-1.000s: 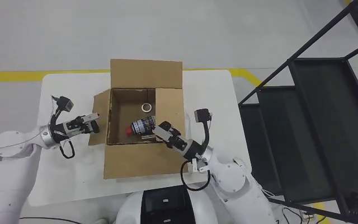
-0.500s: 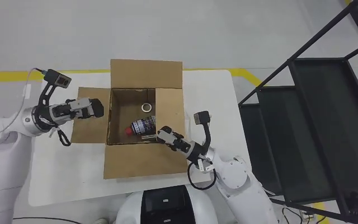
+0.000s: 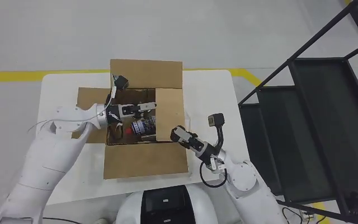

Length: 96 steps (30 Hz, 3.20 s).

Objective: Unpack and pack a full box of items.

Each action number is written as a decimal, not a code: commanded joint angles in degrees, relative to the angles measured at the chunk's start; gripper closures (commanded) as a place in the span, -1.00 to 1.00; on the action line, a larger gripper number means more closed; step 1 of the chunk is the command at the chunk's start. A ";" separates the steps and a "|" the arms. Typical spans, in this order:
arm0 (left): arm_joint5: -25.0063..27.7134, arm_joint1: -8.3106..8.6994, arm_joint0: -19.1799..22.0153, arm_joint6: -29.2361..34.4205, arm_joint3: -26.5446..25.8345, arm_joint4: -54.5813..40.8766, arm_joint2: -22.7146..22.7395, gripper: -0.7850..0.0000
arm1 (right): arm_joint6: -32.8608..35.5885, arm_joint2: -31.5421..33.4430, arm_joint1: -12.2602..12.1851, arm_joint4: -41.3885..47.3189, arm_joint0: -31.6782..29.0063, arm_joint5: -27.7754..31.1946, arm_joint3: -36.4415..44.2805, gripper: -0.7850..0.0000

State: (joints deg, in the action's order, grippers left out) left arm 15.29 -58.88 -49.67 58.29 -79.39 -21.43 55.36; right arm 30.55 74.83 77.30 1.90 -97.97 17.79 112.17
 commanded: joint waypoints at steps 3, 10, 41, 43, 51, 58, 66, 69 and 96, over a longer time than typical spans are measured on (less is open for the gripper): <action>2.78 -0.99 1.98 -2.90 3.55 2.67 -2.18 -1.00 | 0.03 0.19 -0.16 0.43 0.07 0.03 -0.42 -1.00; 2.78 -0.99 1.98 -2.90 3.55 2.67 -2.18 -1.00 | 0.03 0.19 -0.16 0.43 0.07 0.03 -0.42 -1.00; 11.81 -8.50 7.54 -4.57 12.82 -4.66 -10.78 -1.00 | 4.17 -7.79 -1.28 -2.22 2.25 -4.70 0.67 -1.00; 10.60 -8.43 6.88 -3.38 10.17 -5.63 -10.48 -1.00 | 4.86 -8.38 -1.40 -2.42 2.26 -4.82 0.95 -1.00; 8.97 -9.59 7.55 -2.38 7.63 -8.14 -11.08 -1.00 | -8.36 -5.46 -1.67 -8.37 -0.27 -7.32 1.58 -1.00; 11.51 -7.29 3.75 -0.87 7.81 -9.39 -2.82 -1.00 | -15.10 1.03 -2.34 -6.79 -6.22 -4.43 5.21 -1.00; 9.99 -2.64 -7.20 4.03 -0.54 -11.85 13.20 -1.00 | -19.49 4.35 -2.28 -1.17 -4.10 -8.46 -1.54 -1.00; 9.68 -1.30 -12.44 5.35 -4.04 -12.26 18.72 -1.00 | -20.26 4.41 -2.15 0.40 -1.52 -10.63 -5.73 -1.00; 14.24 0.95 -31.87 3.32 -5.84 -26.04 39.31 -1.00 | -16.10 -10.31 -1.24 -20.39 11.98 -24.43 0.37 -1.00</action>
State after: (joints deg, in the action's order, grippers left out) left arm 29.37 -57.91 -81.23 61.60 -85.49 -47.07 94.39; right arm 12.78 67.03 75.84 -16.34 -88.79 -4.03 113.35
